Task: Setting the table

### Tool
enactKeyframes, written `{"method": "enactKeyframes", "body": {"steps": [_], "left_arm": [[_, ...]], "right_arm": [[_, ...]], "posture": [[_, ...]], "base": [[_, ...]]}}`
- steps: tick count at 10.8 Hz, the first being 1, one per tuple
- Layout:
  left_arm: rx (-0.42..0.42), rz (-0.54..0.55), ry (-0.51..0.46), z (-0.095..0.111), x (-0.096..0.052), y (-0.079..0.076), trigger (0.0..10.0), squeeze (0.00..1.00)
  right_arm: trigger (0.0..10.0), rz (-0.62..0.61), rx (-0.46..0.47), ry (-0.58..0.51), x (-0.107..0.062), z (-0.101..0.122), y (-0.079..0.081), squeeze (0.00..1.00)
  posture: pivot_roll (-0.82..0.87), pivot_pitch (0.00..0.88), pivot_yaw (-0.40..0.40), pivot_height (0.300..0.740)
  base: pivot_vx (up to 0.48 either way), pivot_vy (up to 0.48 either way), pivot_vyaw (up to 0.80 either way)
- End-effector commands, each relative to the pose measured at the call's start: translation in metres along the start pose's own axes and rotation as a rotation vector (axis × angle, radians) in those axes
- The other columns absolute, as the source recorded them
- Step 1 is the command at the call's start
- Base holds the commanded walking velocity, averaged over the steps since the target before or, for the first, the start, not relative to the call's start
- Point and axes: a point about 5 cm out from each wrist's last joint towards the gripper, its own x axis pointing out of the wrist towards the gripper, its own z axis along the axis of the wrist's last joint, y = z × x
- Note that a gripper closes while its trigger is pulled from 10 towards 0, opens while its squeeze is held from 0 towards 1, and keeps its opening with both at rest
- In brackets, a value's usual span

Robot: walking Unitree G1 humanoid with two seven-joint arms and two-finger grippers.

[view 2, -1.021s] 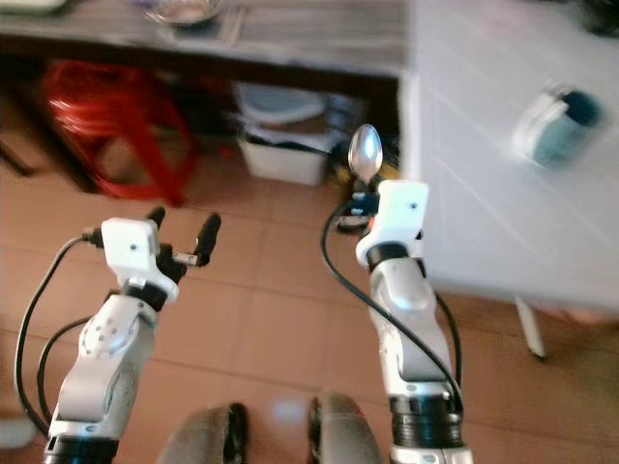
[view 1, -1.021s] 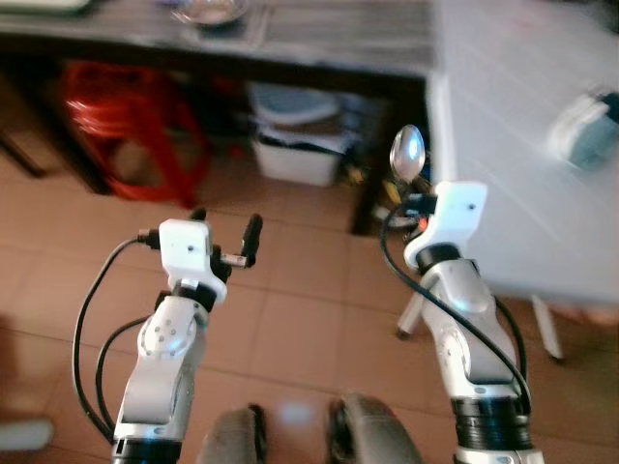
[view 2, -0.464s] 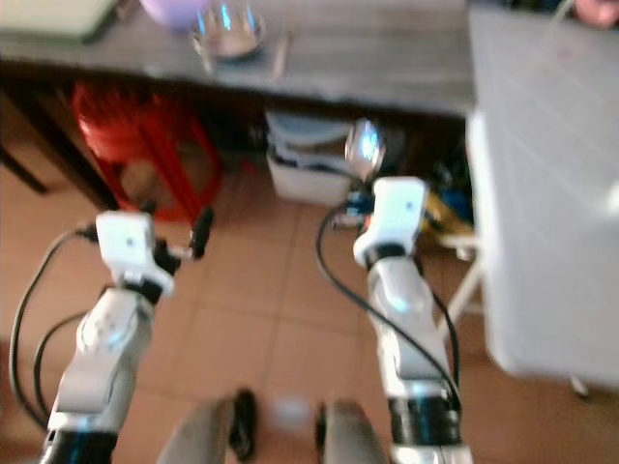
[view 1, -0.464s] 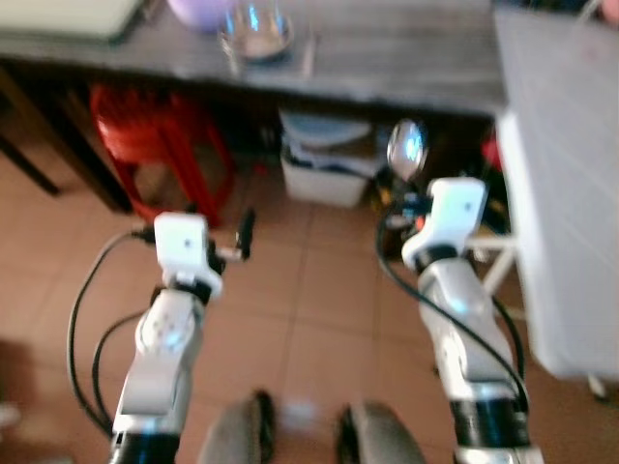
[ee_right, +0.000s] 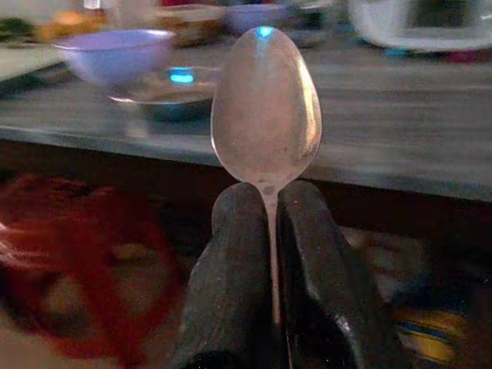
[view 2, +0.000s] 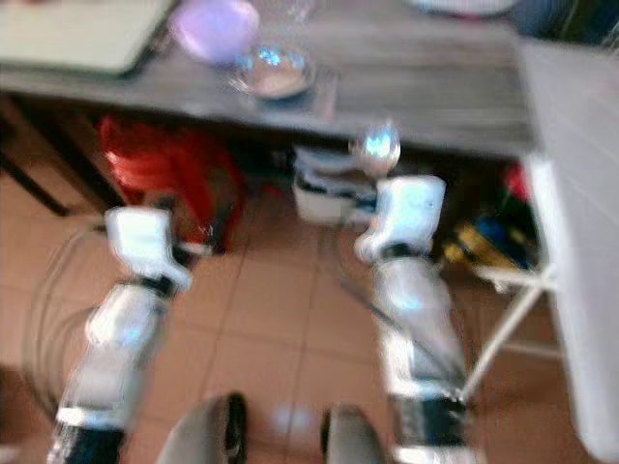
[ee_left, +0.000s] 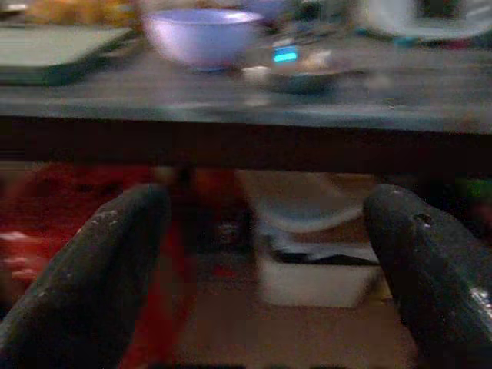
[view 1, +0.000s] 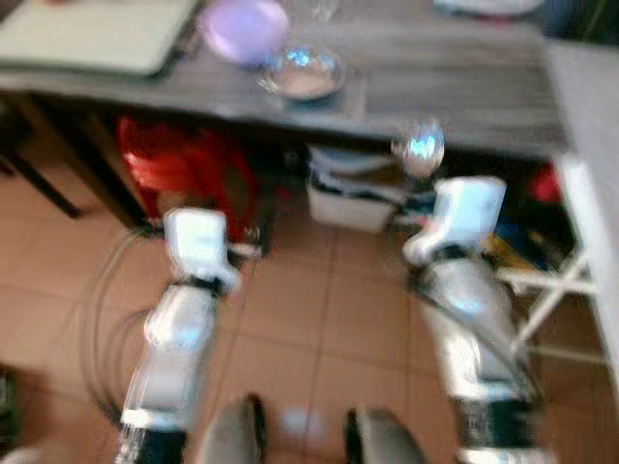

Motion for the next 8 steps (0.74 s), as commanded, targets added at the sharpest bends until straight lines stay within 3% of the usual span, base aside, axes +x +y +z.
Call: {"method": "enactKeyframes", "body": {"steps": [1, 4, 6, 8], "left_arm": [[-0.009, -0.022, -0.008, 0.0003, 0.0014, -0.0087, 10.0, 0.00], [-0.002, -0.039, -0.018, 0.0008, -0.0005, -0.0121, 10.0, 0.00], [-0.007, -0.050, -0.020, 0.0006, -0.0030, -0.0125, 10.0, 0.00], [-0.004, -0.047, -0.014, -0.0006, -0.0055, -0.0117, 10.0, 0.00]], "right_arm": [[10.0, -0.038, -0.023, -0.013, -0.0010, 0.0018, -0.0125, 0.00], [10.0, -0.083, -0.027, -0.004, -0.0014, -0.0019, -0.0174, 0.00], [10.0, -0.096, -0.033, -0.015, 0.0001, -0.0009, -0.0190, 0.00], [10.0, -0.113, -0.020, -0.009, 0.0001, -0.0021, -0.0201, 0.00]], "posture": [[-0.05, 0.193, 0.007, 0.740], [-0.05, 0.183, 0.011, 0.740], [-0.05, 0.180, 0.012, 0.740], [-0.05, 0.181, 0.013, 0.740]], "base": [[0.480, 0.000, 0.00], [0.451, 0.000, 0.00], [0.356, -0.289, 0.00], [0.302, -0.131, -0.71]]}}
